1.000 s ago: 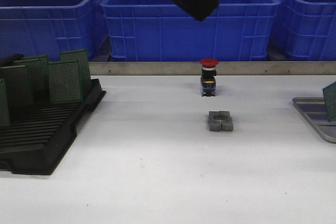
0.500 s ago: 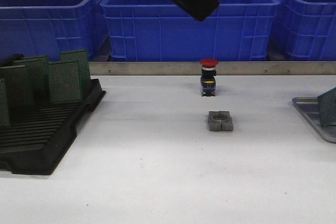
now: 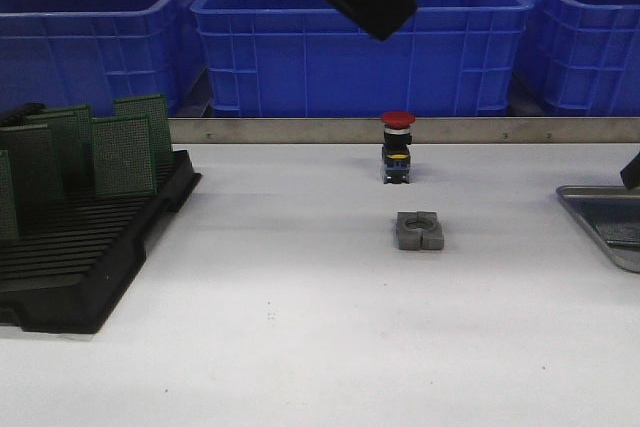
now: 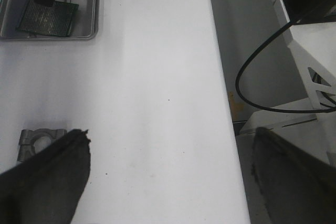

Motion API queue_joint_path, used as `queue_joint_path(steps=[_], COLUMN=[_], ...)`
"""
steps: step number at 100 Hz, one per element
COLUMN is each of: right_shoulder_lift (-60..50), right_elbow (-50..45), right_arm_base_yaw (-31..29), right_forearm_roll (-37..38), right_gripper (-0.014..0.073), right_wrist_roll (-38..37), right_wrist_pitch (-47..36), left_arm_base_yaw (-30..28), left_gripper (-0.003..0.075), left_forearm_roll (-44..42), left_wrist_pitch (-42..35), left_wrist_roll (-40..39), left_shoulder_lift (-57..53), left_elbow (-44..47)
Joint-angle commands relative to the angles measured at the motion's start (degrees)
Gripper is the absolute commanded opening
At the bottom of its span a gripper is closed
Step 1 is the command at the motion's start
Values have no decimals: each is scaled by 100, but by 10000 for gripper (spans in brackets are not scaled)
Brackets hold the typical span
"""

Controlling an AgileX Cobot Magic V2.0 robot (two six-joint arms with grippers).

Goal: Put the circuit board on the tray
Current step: 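Lower the board onto the silver tray and open the right gripper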

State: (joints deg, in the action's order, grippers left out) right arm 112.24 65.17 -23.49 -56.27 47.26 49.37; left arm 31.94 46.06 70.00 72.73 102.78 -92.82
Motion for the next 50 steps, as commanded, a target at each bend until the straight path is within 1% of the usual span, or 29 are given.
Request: queue_joint_path(steps=[1,28,39,50], right_shoulder_lift=[-329,-669,-994,-1464], right_elbow=[146,146,132,32], right_arm_base_yaw=[-25,-25,-25,-25], right_forearm_roll=[-162,-12,221,221], right_gripper=[500,499,499,499], right_wrist_roll=[31,35,30,30], right_wrist_pitch=[73,13,-92,-275], left_arm_base_yaw=[47,47,47,47], left_gripper=[587,587,587,587], left_forearm_roll=[375,375,375,375], left_wrist_pitch=[285,285,285,285], left_wrist_roll=[-61,-61,-61,-61], left_shoulder_lift=[-292,-292,-292,-292], left_elbow=[-170,-170,-170,-170])
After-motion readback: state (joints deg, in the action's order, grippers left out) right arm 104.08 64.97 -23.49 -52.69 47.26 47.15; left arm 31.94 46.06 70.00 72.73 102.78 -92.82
